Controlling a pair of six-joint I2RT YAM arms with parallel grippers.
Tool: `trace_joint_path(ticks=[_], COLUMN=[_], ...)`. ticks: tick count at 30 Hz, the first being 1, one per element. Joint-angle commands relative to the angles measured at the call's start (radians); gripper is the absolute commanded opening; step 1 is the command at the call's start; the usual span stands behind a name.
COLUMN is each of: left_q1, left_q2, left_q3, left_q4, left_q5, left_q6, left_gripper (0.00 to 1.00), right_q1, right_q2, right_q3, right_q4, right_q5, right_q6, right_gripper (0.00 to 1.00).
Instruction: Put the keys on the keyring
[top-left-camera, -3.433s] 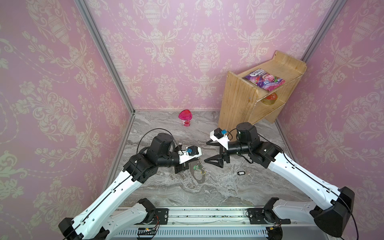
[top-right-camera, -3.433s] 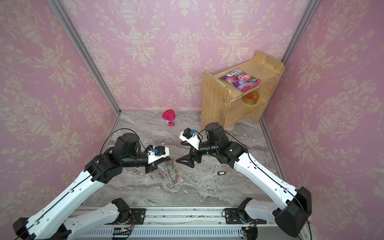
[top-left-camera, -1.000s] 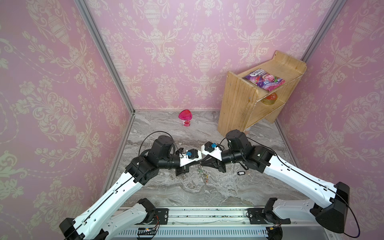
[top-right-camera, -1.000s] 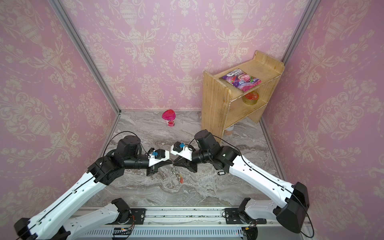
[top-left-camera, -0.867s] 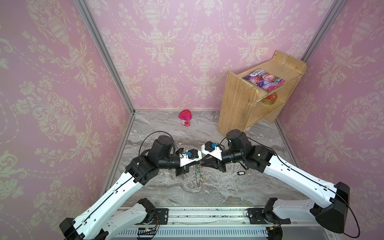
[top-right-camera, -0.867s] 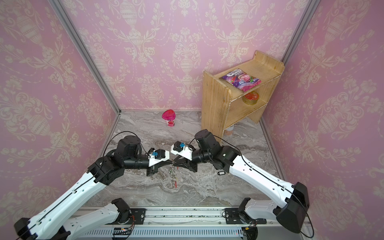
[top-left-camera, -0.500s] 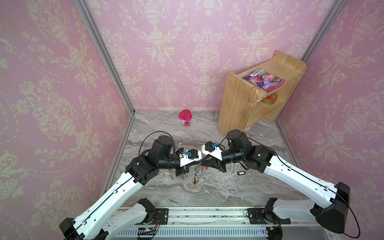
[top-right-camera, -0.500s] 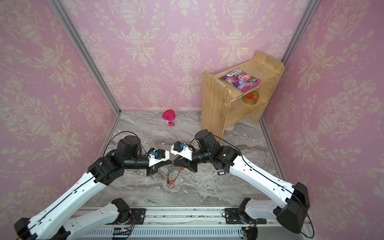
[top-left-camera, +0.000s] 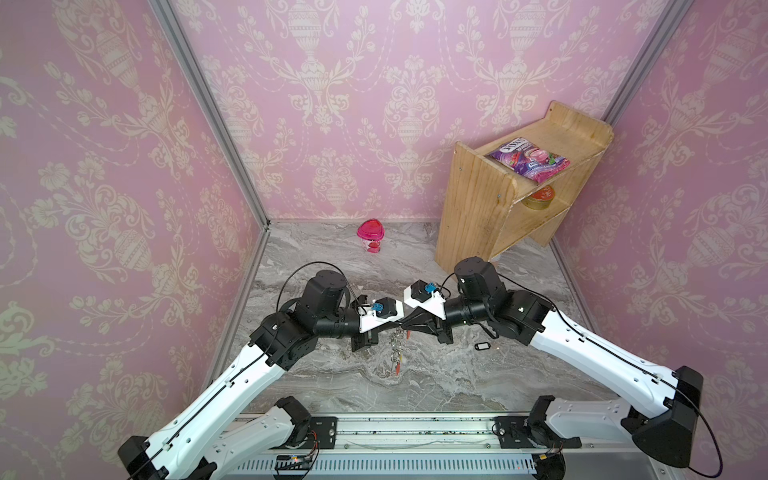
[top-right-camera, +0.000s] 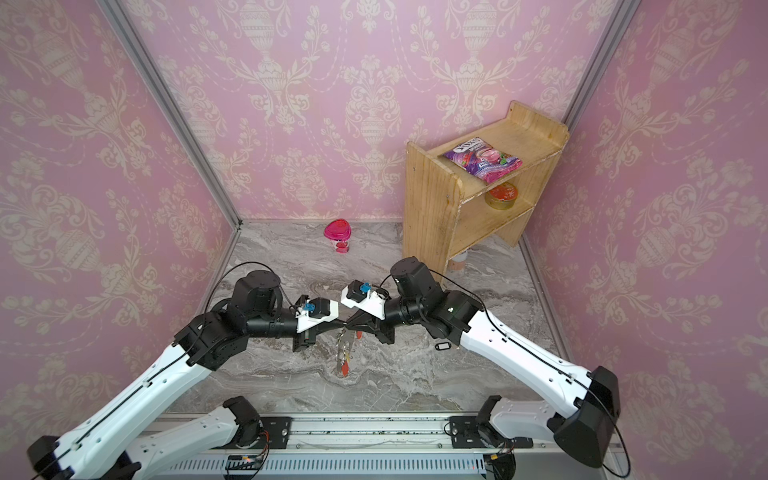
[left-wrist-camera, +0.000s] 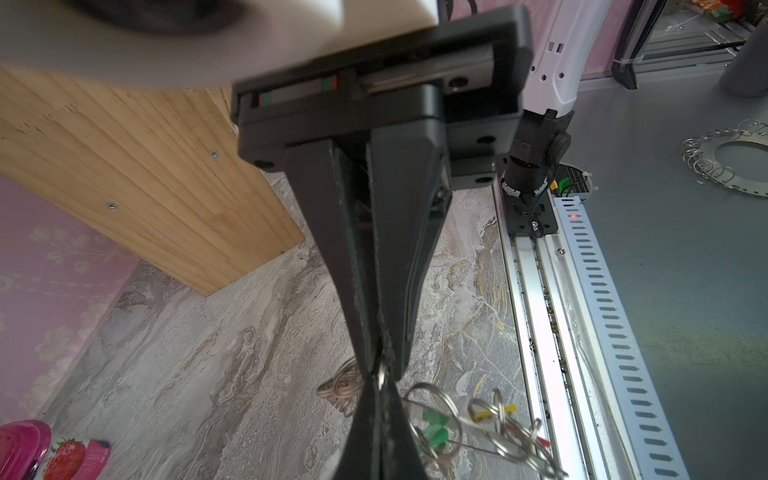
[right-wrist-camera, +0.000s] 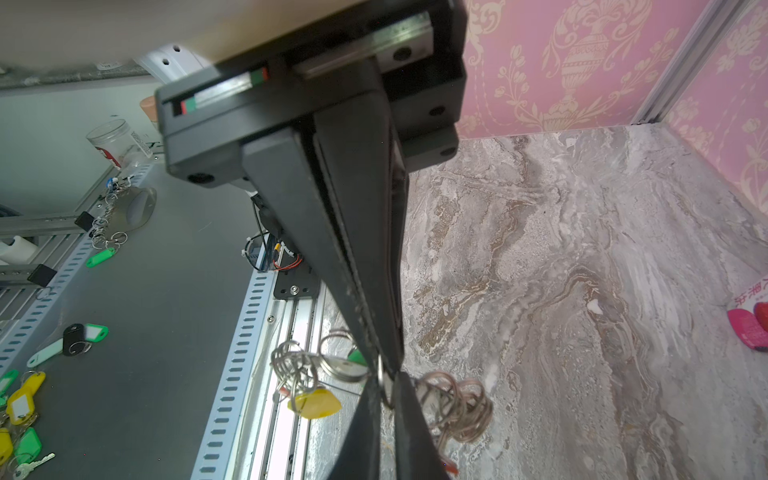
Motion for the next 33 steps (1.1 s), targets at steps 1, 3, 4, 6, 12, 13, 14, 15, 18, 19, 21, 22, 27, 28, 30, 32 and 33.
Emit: trace_joint_path(ticks=[1,3,4,6,12,13,14,15,18,19,21,22,27,28,30,32,33], left_q1=[-0.011,-0.012,-0.012,-0.011,-0.012,-0.012,-0.012,-0.012,-0.012,-0.011,-0.013,-0.013,-0.013,-0.012,-0.012,-0.012,-0.012], left_q2=[-0.014,-0.015,-0.014,-0.014,-0.032,-0.042,-0.056,-0.070,-0.110,-0.117,-0.126,-0.128,-0.120,-0.118,-0.112,-0.104,-0.098], left_q3=[0.033,0.033,0.032,0.033,0.005,-0.009,-0.026,-0.046,-0.091,-0.101,-0.118,-0.124,-0.159,-0.163,-0.164,-0.164,-0.162], left_q4=[0.003,0.003,0.002,0.003,0.066,0.094,0.128,0.162,0.246,0.267,0.302,0.319,0.432,0.452,0.484,0.506,0.512], left_q5=[0.028,0.029,0.027,0.027,-0.025,-0.047,-0.066,-0.081,-0.099,-0.100,-0.097,-0.096,-0.061,-0.052,-0.031,-0.004,0.011], left_q6=[-0.011,-0.011,-0.011,-0.013,-0.072,-0.100,-0.132,-0.162,-0.239,-0.257,-0.294,-0.314,-0.397,-0.406,-0.422,-0.437,-0.444], left_gripper=[0.00,0.00,0.00,0.00,0.05,0.14,0.21,0.27,0.31,0.31,0.29,0.28,0.27,0.27,0.25,0.23,0.23], right_q1=[0.006,0.006,0.005,0.006,-0.002,-0.009,-0.019,-0.029,-0.056,-0.062,-0.071,-0.076,-0.086,-0.087,-0.090,-0.091,-0.093], right_q2=[-0.001,-0.001,-0.003,-0.006,-0.042,-0.054,-0.068,-0.083,-0.123,-0.134,-0.158,-0.169,-0.224,-0.232,-0.243,-0.250,-0.251], right_q3=[0.044,0.042,0.042,0.041,-0.017,-0.031,-0.044,-0.059,-0.094,-0.103,-0.123,-0.134,-0.189,-0.195,-0.205,-0.213,-0.216], right_q4=[0.017,0.017,0.016,0.014,0.065,0.085,0.110,0.137,0.206,0.220,0.253,0.272,0.373,0.389,0.414,0.432,0.440], right_q5=[-0.011,-0.009,-0.006,0.000,0.040,0.038,0.033,0.023,-0.005,-0.012,-0.030,-0.036,-0.048,-0.052,-0.052,-0.051,-0.050], right_q6=[0.008,0.008,0.008,0.007,0.028,0.040,0.054,0.068,0.101,0.107,0.121,0.127,0.155,0.161,0.172,0.180,0.183], right_gripper=[0.07,0.04,0.01,0.00,0.00,0.00,0.00,0.00,0.00,0.00,0.00,0.00,0.00,0.00,0.00,0.00,0.00])
